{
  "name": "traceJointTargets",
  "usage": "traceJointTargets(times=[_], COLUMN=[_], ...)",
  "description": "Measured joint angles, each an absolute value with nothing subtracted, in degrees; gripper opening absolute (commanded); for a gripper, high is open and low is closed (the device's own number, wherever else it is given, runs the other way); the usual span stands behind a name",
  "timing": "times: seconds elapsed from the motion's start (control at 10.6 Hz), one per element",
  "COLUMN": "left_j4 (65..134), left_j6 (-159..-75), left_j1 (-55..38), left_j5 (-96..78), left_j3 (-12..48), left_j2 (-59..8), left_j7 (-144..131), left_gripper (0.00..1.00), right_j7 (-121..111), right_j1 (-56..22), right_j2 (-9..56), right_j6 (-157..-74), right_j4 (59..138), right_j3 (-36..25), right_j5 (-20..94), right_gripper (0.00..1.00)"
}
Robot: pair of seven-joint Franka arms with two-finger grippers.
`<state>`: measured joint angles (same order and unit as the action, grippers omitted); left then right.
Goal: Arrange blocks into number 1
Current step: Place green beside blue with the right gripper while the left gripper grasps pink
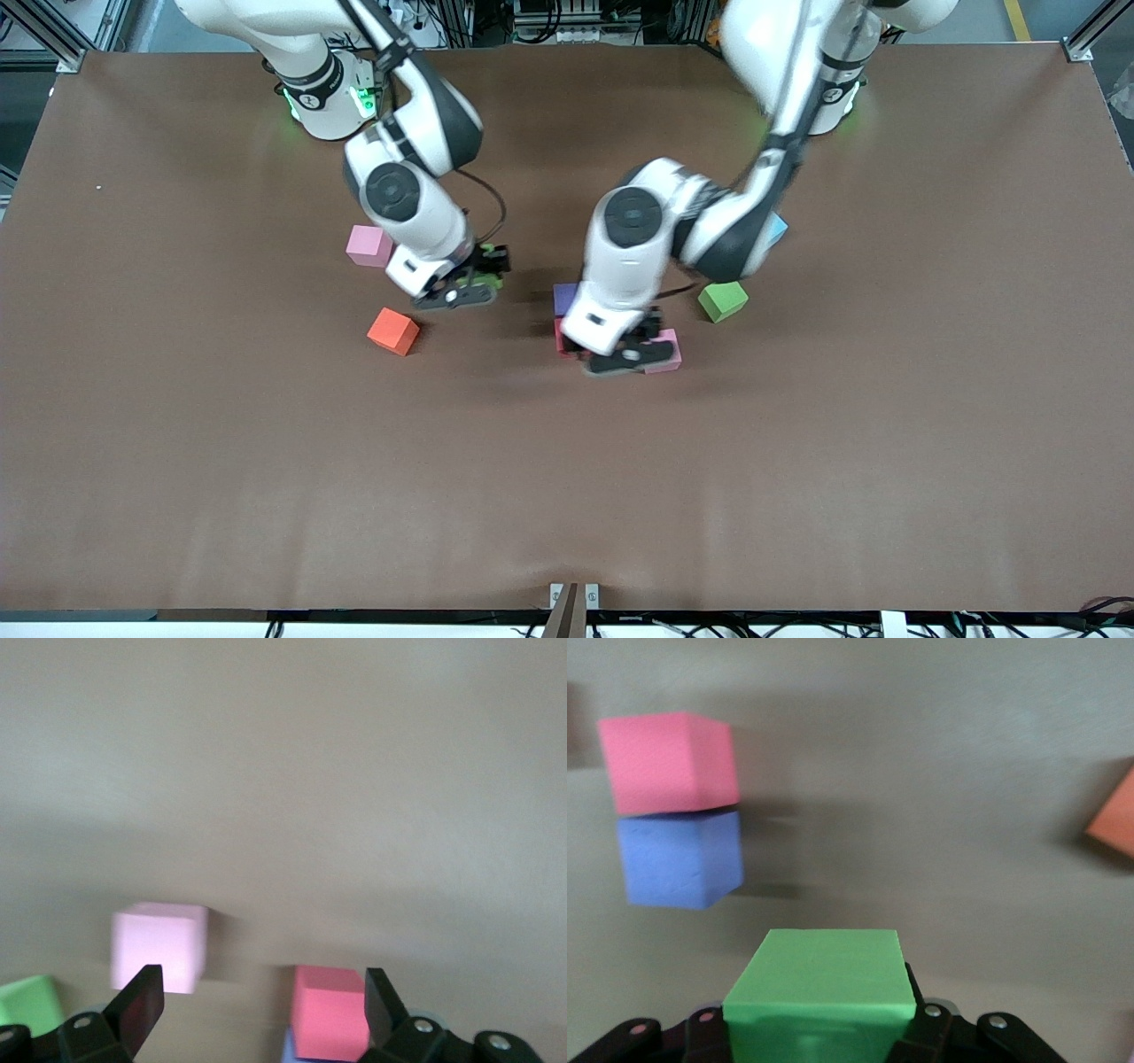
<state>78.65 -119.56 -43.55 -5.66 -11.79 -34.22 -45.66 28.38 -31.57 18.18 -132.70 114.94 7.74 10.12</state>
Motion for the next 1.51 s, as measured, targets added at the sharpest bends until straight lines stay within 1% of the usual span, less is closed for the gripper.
traceJointTargets(times=[0.19, 0.28, 0.47, 0.75, 1.04, 1.32, 1.51], left_j4=[79.24, 79.86, 82.24, 84.29, 84.56, 85.49, 87.67], left_j6=[-114.19, -112.71, -112.34, -114.95, -117.71, -121.43, -124.06], left_j1=[-37.7, -35.47, -34.21, -35.04, -35.48, -36.6, -36.81], left_j5=[-5.61, -5.61, -5.61, -9.44, -10.11, -10.26, -10.28], left_j3=[-11.73, -11.64, -10.91, -9.31, -8.61, -8.28, -7.67], left_j2=[-30.5, -29.87, -30.29, -34.01, -37.6, -39.52, -39.93], left_j7=[-35.34, -31.12, -29.07, -29.23, -29.23, -29.23, -29.23], left_gripper=[1.0, 1.0, 1.0, 1.0, 1.0, 1.0, 1.0], right_j7=[34.15, 36.11, 38.38, 40.64, 42.31, 42.33, 42.33], right_j1=[-36.62, -38.67, -41.77, -45.69, -46.02, -45.57, -45.57], right_j2=[21.02, 22.8, 25.38, 28.81, 34.04, 35.38, 36.01], right_j6=[-136.36, -136.89, -137.0, -139.72, -140.92, -140.94, -140.94], right_j4=[114.04, 112.89, 111.3, 109.57, 105.66, 104.22, 102.9], right_j3=[7.82, 7.83, 7.84, 7.78, 6.3, 4.29, 4.01], right_j5=[10.02, 9.97, 9.96, 9.45, 5.88, 5.23, 5.23], right_gripper=[0.0, 0.0, 0.0, 0.0, 0.0, 0.0, 0.0])
